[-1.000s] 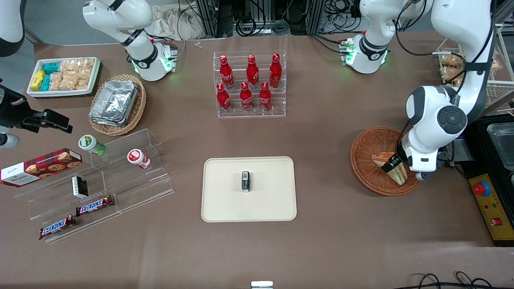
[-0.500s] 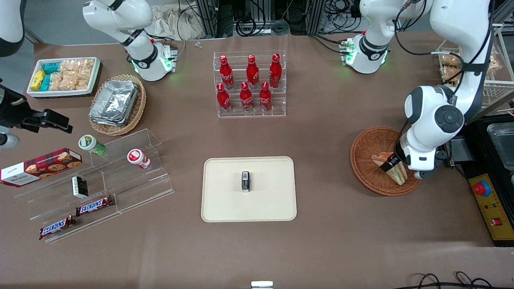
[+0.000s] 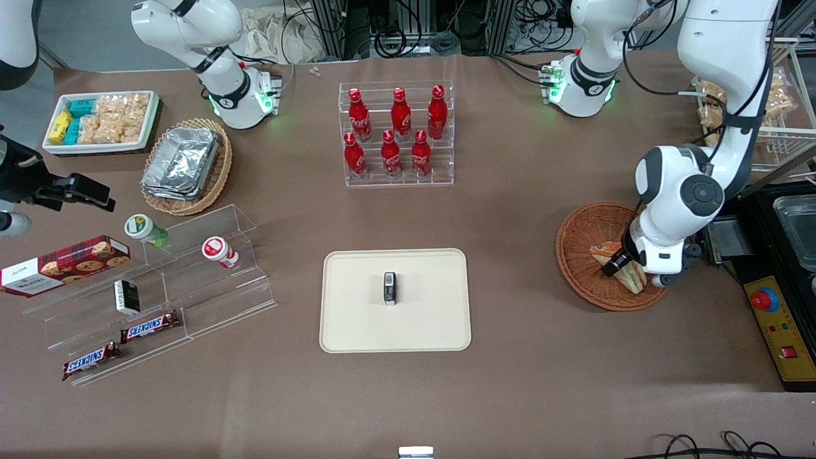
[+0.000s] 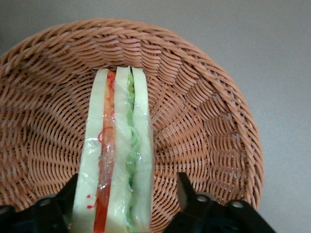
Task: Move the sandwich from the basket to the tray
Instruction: 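Close the left gripper on the sandwich's edge, then lift the sandwich out of the basket with the left gripper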
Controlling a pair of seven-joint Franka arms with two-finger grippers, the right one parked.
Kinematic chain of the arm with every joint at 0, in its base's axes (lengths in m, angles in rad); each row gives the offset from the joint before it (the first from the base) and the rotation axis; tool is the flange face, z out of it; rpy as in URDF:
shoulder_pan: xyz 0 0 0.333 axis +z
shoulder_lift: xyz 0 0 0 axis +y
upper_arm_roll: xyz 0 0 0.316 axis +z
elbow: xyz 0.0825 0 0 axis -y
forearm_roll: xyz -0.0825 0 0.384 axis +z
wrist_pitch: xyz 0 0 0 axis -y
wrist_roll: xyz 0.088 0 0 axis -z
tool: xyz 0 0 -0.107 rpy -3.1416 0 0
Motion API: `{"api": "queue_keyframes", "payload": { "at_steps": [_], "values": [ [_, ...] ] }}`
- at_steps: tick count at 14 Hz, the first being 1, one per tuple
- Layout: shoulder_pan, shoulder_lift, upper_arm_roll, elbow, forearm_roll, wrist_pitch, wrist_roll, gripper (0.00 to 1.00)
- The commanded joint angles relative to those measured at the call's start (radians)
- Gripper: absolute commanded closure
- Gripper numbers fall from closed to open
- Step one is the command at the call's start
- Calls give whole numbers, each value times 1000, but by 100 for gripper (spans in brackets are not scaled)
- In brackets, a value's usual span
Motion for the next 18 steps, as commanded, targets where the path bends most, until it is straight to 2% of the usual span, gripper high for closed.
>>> {"api": "queue_keyframes", "payload": {
  "at_steps": [1,3,4,7,10,14,18],
  "values": [
    [0,-6,2,-17,12,36,-5,60],
    [0,-6,2,-15,12,35,-5,91],
    [0,-8,2,-15,12,33,-3,93],
    [0,-43,2,-10,12,4,4,93],
    [0,-109,4,60,10,-176,67,93],
    [0,-141,4,276,3,-500,187,93],
    [-5,-99,-2,585,3,-770,348,92]
  ]
}}
